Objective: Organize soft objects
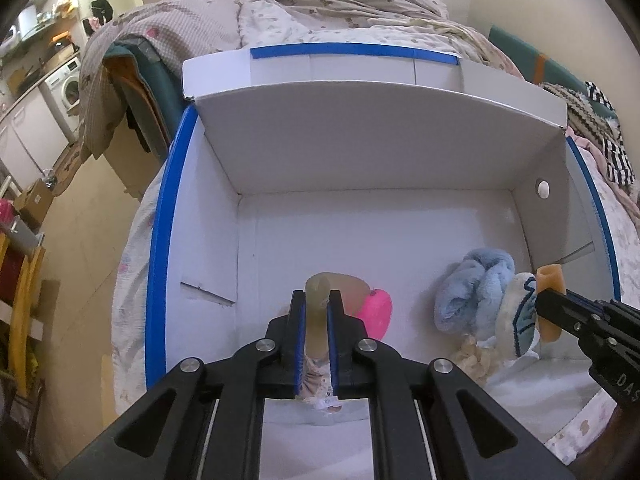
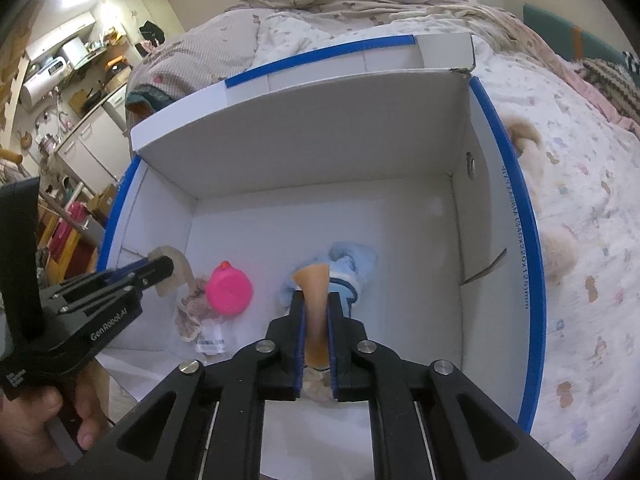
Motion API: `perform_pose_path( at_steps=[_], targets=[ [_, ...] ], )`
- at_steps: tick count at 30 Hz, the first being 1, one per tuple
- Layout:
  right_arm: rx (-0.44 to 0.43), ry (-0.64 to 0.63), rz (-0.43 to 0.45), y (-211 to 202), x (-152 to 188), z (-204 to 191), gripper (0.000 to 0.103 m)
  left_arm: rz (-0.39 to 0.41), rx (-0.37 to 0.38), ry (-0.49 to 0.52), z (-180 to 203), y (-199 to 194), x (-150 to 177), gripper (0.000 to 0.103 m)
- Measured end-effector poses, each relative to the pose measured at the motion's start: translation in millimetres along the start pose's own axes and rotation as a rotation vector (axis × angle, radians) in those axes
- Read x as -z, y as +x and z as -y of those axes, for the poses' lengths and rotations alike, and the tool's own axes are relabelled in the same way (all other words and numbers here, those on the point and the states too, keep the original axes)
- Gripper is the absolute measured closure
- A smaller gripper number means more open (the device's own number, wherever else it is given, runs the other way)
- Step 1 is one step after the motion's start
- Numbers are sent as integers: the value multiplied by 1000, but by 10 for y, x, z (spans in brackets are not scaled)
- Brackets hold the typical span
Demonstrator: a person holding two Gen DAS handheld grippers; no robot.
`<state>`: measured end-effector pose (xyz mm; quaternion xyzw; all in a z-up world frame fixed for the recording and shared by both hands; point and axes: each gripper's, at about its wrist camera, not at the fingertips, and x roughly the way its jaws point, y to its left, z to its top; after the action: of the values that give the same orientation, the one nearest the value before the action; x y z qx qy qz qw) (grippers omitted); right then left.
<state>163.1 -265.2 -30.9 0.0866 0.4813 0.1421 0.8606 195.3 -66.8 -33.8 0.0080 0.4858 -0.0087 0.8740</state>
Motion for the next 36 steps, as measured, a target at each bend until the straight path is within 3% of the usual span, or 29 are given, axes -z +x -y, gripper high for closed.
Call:
perform_pose_path(
  at_steps=[2,10,12,13,14,15,19,24,29,36],
  targets=[
    [-9,9,6,-15,-4,10,86,3,3,2,6,-7,8,90],
    [-21,31,19,-43,-12,27,78,22,2,2,8,-64,20,77],
    [-24,40,20,-44,-9,33,66,32,-4,0,3,-86,18,67],
    [-26,46,24,-49,-7,35,44,35,-5,-1,0,-96,13,57],
    [-29,52,32,-61,-8,41,29,41,-9,-5,-3,-113,6,48],
    [-31,61,45,-80,-8,50,29,47,-12,-7,-6,-127,1,46],
    [-51,70,55,-104,-29,57,28,71,-16,9,13,-200,-19,45],
    [-35,82,90,-157,-50,60,19,55,-6,0,-12,-231,-33,45],
    [-49,121,116,-216,-76,67,0,75,-27,-44,-115,-390,-34,45],
    [-63,92,150,-494,-26,-17,0,100,-19,-70,-284,-746,-24,45]
  ],
)
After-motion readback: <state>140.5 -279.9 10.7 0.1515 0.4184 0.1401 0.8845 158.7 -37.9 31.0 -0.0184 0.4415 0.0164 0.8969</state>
